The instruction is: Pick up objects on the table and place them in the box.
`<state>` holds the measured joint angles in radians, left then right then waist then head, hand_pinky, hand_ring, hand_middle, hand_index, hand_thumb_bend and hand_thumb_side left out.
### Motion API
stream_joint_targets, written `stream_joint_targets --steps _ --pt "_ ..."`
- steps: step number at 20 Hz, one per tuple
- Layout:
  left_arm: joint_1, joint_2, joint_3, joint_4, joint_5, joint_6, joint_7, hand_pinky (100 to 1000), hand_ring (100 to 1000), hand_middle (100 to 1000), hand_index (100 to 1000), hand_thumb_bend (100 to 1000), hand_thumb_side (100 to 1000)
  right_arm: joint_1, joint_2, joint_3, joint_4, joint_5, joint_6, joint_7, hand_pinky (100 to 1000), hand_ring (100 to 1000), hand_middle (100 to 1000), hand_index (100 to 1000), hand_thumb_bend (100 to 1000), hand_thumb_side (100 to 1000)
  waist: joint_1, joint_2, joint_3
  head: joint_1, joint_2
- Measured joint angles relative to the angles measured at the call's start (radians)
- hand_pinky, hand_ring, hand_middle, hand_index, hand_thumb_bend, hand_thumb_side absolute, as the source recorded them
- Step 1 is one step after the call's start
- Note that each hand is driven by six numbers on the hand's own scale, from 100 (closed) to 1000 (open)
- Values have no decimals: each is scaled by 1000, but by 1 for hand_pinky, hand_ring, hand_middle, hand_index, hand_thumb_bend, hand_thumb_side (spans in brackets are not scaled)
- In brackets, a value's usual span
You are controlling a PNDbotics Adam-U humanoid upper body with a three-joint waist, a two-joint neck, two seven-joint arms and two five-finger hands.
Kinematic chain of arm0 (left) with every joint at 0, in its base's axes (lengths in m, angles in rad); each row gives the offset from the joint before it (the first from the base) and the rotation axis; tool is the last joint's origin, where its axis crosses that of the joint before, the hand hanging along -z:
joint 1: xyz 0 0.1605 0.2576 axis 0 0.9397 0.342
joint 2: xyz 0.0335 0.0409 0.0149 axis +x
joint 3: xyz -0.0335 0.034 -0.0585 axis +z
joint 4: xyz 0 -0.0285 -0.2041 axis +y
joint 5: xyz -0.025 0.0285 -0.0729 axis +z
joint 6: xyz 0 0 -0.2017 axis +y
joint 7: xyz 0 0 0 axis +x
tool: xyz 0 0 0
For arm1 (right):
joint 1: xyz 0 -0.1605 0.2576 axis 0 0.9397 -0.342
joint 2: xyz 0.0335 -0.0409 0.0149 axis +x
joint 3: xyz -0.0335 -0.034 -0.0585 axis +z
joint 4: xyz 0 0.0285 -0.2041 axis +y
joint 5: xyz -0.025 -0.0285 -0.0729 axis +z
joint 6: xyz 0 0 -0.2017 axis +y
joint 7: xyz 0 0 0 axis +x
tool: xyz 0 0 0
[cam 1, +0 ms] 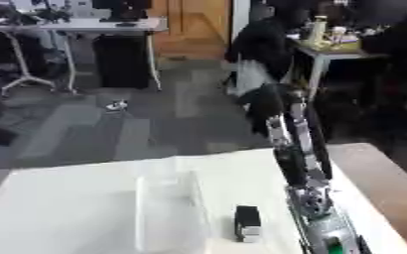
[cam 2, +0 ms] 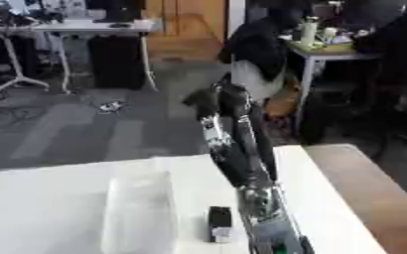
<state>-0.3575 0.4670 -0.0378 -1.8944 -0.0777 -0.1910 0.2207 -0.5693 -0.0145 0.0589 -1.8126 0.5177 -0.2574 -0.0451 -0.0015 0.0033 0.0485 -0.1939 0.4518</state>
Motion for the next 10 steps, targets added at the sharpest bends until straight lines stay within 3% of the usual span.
stream_joint_targets --steps 10 --pt "0 0 5 0 0 1 1 592 605 744 862 156 1000 0 0 -5 0 9 3 9 100 258 353 583 228 1000 0 0 0 0 18"
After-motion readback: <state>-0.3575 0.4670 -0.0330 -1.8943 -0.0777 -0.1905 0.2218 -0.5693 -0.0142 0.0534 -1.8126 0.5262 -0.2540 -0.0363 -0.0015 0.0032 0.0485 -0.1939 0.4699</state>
